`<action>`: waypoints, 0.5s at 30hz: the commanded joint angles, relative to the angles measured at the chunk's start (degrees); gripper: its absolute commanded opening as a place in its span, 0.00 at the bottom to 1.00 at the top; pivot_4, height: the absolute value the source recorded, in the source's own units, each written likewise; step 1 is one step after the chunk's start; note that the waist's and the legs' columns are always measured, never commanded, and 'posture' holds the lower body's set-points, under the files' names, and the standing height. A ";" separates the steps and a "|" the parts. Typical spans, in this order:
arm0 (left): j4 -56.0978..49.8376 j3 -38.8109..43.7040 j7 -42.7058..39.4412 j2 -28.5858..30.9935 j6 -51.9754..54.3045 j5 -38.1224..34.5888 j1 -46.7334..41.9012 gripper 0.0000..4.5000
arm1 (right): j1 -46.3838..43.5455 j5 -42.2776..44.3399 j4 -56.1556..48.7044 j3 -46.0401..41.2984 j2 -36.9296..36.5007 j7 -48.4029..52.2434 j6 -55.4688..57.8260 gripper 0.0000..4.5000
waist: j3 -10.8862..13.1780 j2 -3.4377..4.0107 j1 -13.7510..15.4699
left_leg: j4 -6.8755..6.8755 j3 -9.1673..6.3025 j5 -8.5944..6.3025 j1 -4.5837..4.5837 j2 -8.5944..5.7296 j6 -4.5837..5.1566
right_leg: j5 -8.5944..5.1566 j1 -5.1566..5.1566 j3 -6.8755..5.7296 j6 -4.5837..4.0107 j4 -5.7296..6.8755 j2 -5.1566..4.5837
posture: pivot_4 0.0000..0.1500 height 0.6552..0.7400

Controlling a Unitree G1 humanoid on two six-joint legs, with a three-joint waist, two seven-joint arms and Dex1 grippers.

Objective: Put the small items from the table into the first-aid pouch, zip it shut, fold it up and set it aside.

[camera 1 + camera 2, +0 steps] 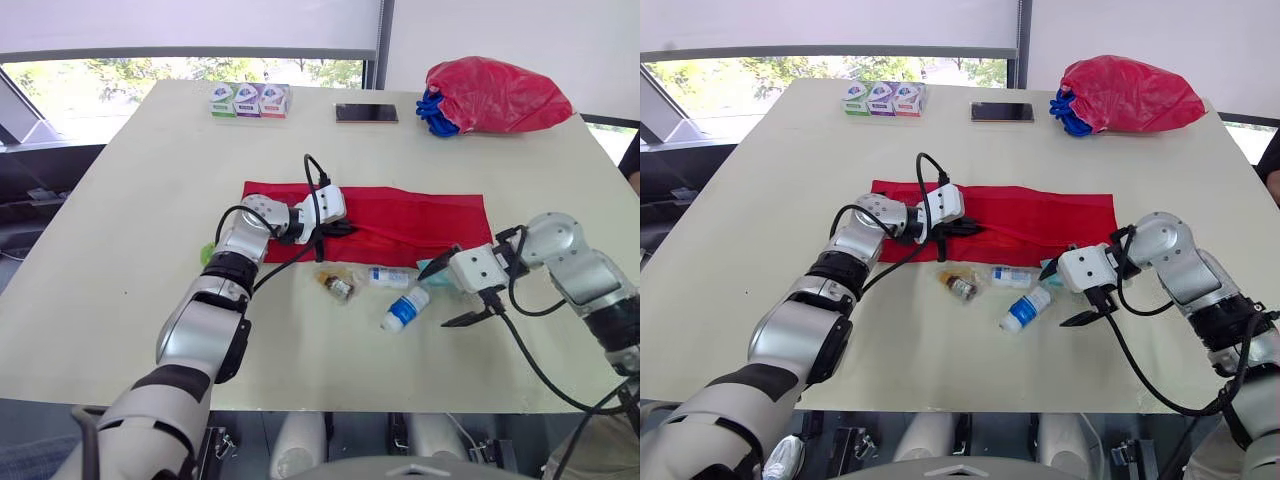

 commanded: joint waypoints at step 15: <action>-2.98 0.19 0.40 -0.73 0.63 -0.83 0.18 0.00 | 1.02 -0.56 -4.84 -0.34 1.54 -1.02 3.82 0.22 | 0.00 0.00 0.07 | 0.00 0.01 0.02 0.01 0.00 -0.04 | 0.01 0.01 0.00 -0.01 0.06 -0.01 | 1.00 1.00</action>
